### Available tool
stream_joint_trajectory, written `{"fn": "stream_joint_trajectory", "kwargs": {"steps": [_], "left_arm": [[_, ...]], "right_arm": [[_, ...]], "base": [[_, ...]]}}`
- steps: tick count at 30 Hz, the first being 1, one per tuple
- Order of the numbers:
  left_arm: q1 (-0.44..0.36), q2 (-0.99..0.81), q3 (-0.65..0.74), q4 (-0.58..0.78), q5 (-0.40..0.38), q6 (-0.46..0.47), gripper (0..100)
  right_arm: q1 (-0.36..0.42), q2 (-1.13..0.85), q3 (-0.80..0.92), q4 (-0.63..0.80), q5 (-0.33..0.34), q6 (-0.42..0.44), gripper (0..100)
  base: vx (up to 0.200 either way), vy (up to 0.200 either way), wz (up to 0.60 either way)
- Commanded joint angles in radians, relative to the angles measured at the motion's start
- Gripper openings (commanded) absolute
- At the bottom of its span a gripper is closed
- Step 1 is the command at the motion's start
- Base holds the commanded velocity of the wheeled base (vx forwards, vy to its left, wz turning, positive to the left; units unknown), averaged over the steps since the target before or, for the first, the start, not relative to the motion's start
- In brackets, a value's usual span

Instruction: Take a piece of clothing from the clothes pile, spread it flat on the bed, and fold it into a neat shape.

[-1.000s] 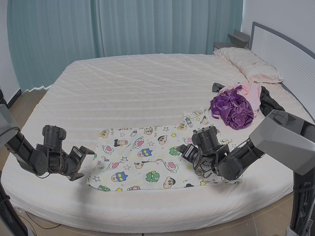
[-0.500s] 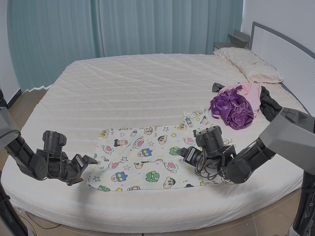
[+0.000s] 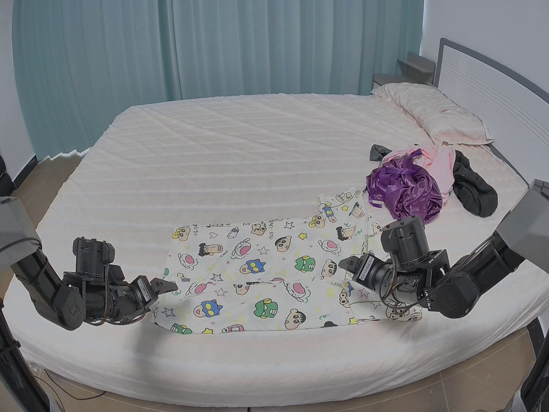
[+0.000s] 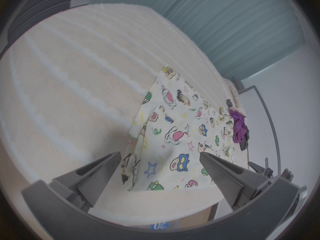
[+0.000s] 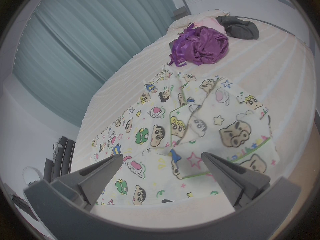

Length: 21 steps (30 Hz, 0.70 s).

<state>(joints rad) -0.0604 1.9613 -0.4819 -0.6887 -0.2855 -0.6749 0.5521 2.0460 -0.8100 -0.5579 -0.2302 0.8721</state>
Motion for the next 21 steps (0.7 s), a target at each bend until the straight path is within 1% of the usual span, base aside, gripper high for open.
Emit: {"fn": "stream_joint_trajectory", "kwargs": {"steps": [1,2,3,6,11,12,15,16,21], "left_arm": [[-0.004,0.067,0.095,-0.163,-0.001,0.09,100],[-0.006,0.068,0.098,-0.169,-0.001,0.094,100],[-0.013,0.087,0.135,-0.235,0.0,0.13,100],[-0.03,0.126,0.161,-0.299,0.019,0.166,100],[-0.045,0.169,0.166,-0.324,0.082,0.182,100],[-0.048,0.176,0.166,-0.324,0.094,0.189,0],[-0.05,0.176,0.166,-0.324,0.095,0.19,0],[-0.05,0.179,0.164,-0.324,0.12,0.193,0],[-0.048,0.169,0.187,-0.324,0.157,0.195,0]], "right_arm": [[-0.035,-0.041,0.055,0.0,0.0,0.001,100],[-0.035,-0.043,0.057,0.0,0.0,0.001,100],[-0.035,-0.049,0.074,0.0,0.0,0.001,100],[-0.041,-0.055,0.081,0.0,0.0,0.001,100],[-0.043,-0.056,0.081,0.0,0.0,0.001,100],[-0.043,-0.056,0.081,0.0,0.0,0.001,100],[-0.043,-0.056,0.081,0.0,0.0,0.001,100],[-0.046,-0.056,0.086,0.0,0.0,-0.001,100],[-0.061,-0.05,0.1,0.0,-0.001,-0.001,100]], "base": [[0.0,0.0,0.0],[0.0,0.0,0.0],[0.0,0.0,0.0],[0.0,0.0,0.0],[0.0,0.0,0.0],[0.0,0.0,0.0],[0.0,0.0,0.0],[0.0,0.0,0.0],[0.0,0.0,0.0]]}}
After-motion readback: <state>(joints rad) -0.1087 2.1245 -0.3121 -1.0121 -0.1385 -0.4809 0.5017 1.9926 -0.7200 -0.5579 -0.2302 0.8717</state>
